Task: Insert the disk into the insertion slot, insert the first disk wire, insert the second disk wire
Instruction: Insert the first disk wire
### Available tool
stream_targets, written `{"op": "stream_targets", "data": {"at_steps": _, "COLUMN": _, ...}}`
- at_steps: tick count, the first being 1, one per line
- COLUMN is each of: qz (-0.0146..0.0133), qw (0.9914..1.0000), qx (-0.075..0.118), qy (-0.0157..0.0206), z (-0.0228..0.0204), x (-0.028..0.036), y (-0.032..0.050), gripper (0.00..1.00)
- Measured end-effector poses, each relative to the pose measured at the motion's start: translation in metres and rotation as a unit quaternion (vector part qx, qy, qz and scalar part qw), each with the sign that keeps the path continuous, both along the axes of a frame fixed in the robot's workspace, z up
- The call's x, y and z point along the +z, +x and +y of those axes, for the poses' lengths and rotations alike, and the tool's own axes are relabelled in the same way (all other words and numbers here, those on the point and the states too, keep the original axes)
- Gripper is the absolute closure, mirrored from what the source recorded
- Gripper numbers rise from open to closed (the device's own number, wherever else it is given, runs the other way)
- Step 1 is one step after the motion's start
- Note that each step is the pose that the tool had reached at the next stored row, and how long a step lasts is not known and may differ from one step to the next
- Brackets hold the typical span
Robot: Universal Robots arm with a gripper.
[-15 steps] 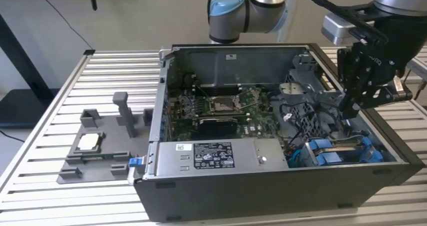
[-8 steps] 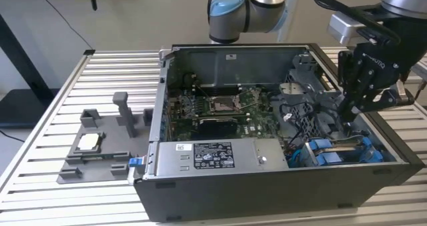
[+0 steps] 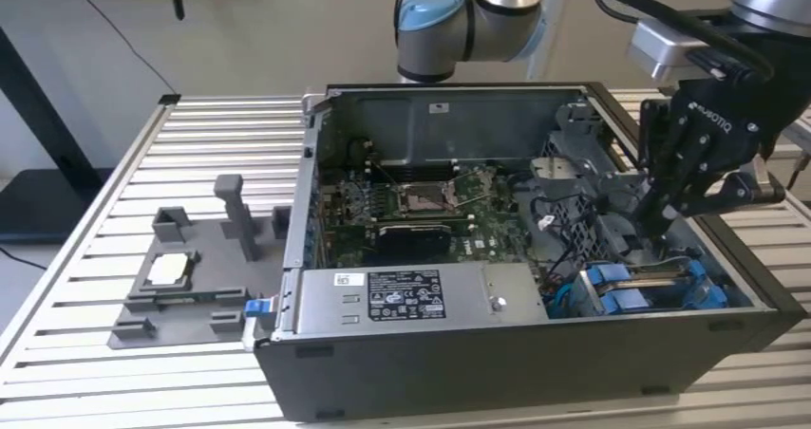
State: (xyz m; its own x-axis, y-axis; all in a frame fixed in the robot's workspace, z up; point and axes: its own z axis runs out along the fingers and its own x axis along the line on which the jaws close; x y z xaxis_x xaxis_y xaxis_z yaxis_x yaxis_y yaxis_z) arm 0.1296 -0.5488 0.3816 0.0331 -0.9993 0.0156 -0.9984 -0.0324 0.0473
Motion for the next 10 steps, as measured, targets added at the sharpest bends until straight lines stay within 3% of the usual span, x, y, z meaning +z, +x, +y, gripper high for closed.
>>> {"op": "stream_targets", "data": {"at_steps": 10, "qz": 0.0353, "qw": 0.99934, "qx": 0.0, "qy": -0.0092, "z": -0.0006, "x": -0.0016, "y": 0.0066, "gripper": 0.81}}
